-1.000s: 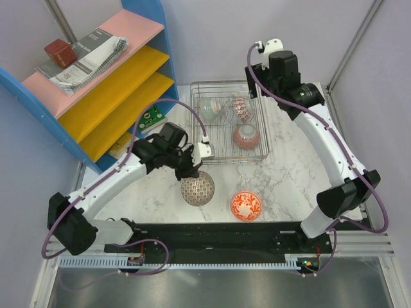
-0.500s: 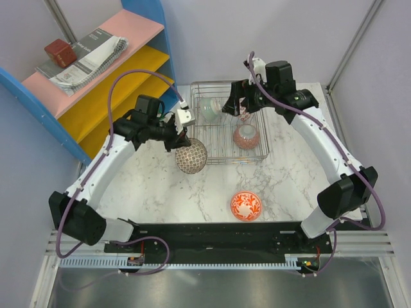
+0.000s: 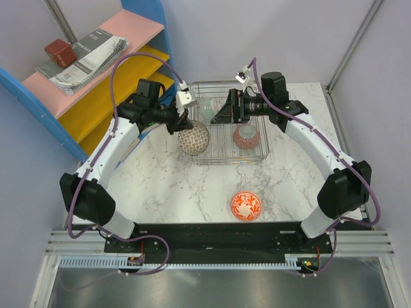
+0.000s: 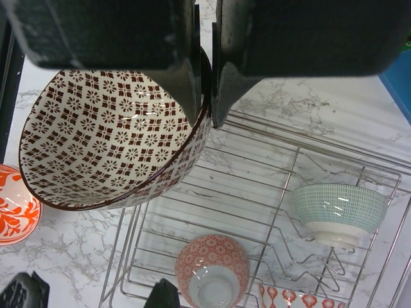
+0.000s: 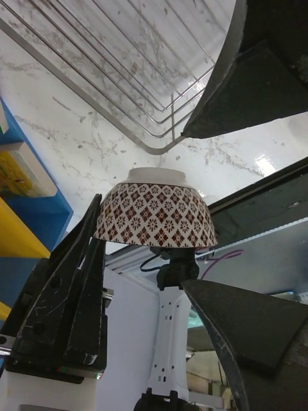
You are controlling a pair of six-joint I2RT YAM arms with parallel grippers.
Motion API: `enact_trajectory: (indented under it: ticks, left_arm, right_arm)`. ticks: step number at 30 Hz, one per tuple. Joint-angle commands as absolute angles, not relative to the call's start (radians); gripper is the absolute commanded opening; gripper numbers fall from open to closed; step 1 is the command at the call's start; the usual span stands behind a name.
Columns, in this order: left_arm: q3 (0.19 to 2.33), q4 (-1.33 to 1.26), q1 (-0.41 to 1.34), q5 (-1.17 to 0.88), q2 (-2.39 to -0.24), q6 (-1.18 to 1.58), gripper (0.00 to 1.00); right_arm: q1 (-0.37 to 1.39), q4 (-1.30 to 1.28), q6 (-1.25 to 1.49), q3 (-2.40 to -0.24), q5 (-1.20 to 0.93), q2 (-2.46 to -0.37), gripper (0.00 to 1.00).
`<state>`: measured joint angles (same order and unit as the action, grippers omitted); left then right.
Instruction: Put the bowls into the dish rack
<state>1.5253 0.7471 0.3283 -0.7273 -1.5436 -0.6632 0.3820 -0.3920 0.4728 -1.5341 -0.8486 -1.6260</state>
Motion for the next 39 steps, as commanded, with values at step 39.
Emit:
enact_trajectory:
  ticks: [39]
  left_arm:
    - [1.608,0.669,0.318,-0.801,-1.580,-0.634,0.02]
  right_arm:
    - [0.492,-0.153,0.597,-1.477,-1.008,-1.750,0.84]
